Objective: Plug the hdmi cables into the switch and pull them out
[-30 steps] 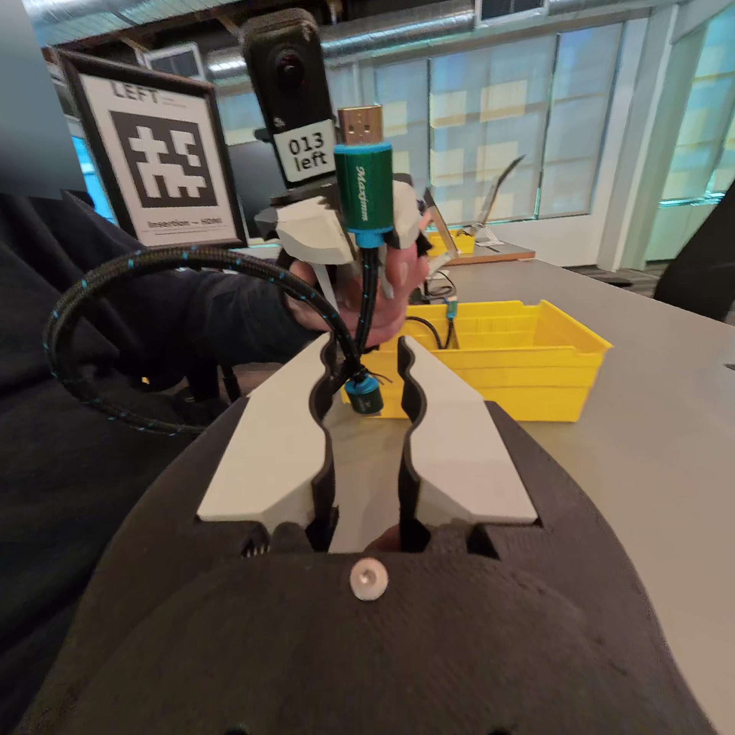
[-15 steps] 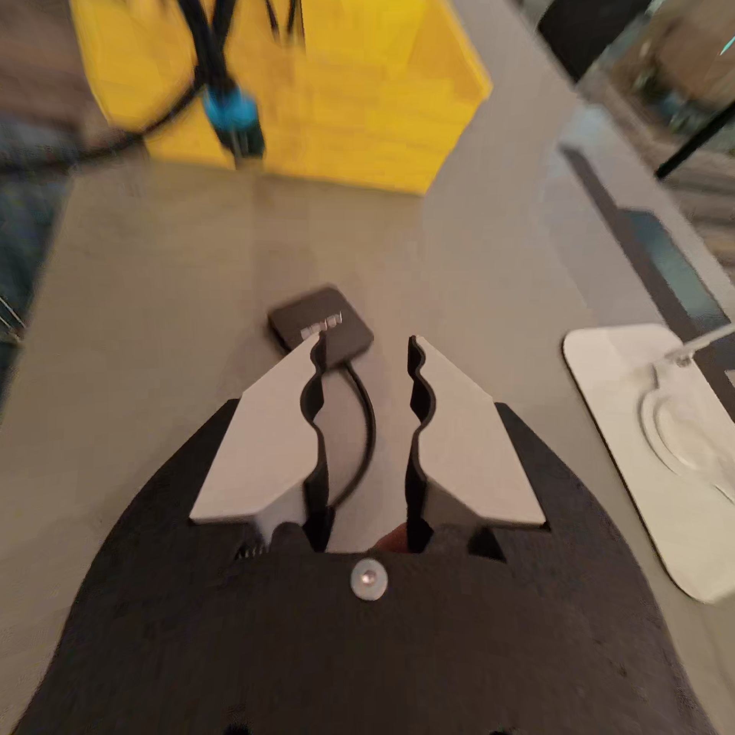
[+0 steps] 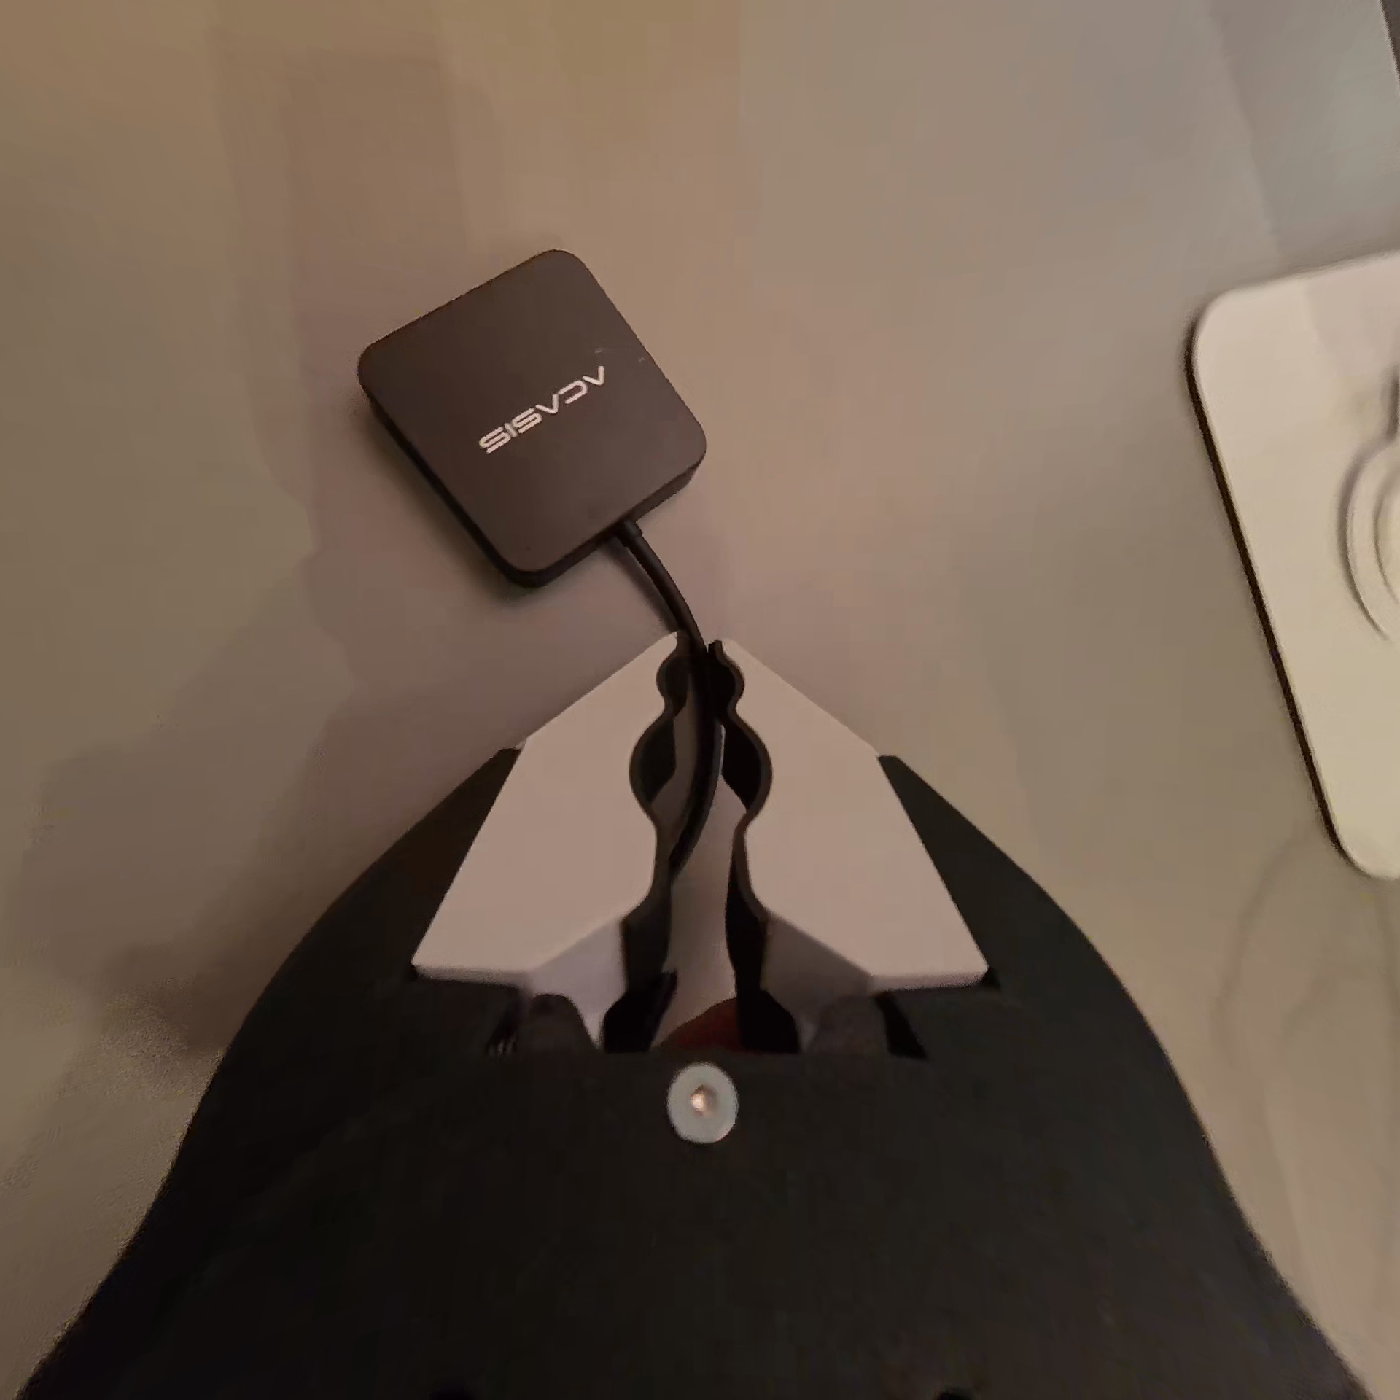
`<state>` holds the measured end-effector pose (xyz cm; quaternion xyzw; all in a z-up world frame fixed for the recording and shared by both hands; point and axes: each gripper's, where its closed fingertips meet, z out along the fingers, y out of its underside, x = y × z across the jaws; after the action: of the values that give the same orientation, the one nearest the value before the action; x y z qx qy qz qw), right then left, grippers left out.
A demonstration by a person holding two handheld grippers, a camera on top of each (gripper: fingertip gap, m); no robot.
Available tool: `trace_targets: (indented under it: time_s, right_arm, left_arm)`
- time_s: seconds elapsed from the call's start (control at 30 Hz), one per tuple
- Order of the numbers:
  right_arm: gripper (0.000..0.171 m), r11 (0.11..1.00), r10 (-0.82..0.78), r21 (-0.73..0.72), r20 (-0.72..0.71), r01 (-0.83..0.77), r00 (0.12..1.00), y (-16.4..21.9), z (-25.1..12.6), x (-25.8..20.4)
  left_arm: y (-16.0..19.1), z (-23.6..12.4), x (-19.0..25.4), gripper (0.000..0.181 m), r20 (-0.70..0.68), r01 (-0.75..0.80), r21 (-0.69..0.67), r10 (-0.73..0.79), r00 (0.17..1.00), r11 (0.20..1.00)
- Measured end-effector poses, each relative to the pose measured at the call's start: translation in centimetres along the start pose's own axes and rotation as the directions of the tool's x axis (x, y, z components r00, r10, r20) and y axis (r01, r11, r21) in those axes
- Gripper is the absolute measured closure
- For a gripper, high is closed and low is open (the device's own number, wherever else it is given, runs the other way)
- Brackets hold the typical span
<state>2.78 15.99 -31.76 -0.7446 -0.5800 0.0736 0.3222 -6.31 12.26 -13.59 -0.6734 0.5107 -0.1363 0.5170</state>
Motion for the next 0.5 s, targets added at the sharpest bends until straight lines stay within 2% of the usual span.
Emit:
trace_targets:
  time_s: [0.13, 0.27, 0.33, 0.4, 0.5]
  right_arm:
    - [0.171, 0.995, 0.035, -0.080, -0.202, -0.052, 0.979, 2.2, -1.2, 1.7]
    - [0.168, 0.986, 0.142, -0.042, -0.268, -0.159, 0.953, 4.1, -2.4, 2.0]
    - [0.154, 0.974, 0.219, -0.013, -0.232, -0.228, 0.948, 4.6, -3.0, 1.3]
    - [0.142, 0.962, 0.273, 0.038, -0.133, -0.270, 0.953, 3.9, -3.5, -0.7]
    - [0.135, 0.965, 0.259, 0.065, -0.047, -0.255, 0.965, 3.1, -4.4, -3.0]
  left_arm:
    - [0.3, 0.1, -0.2, 0.170, 0.008, 0.001, -0.018, -0.001, 1.000, 1.000]
    - [0.6, 0.3, -0.1, 0.170, 0.008, 0.006, -0.031, -0.005, 1.000, 1.000]
    - [0.8, 0.5, 0.2, 0.170, 0.002, 0.005, -0.039, -0.005, 1.000, 0.999]
    - [1.0, 0.7, 0.4, 0.170, 0.000, -0.003, -0.056, 0.003, 1.000, 0.998]
    - [1.3, 1.1, 0.8, 0.170, -0.005, -0.012, -0.076, 0.011, 1.000, 0.997]
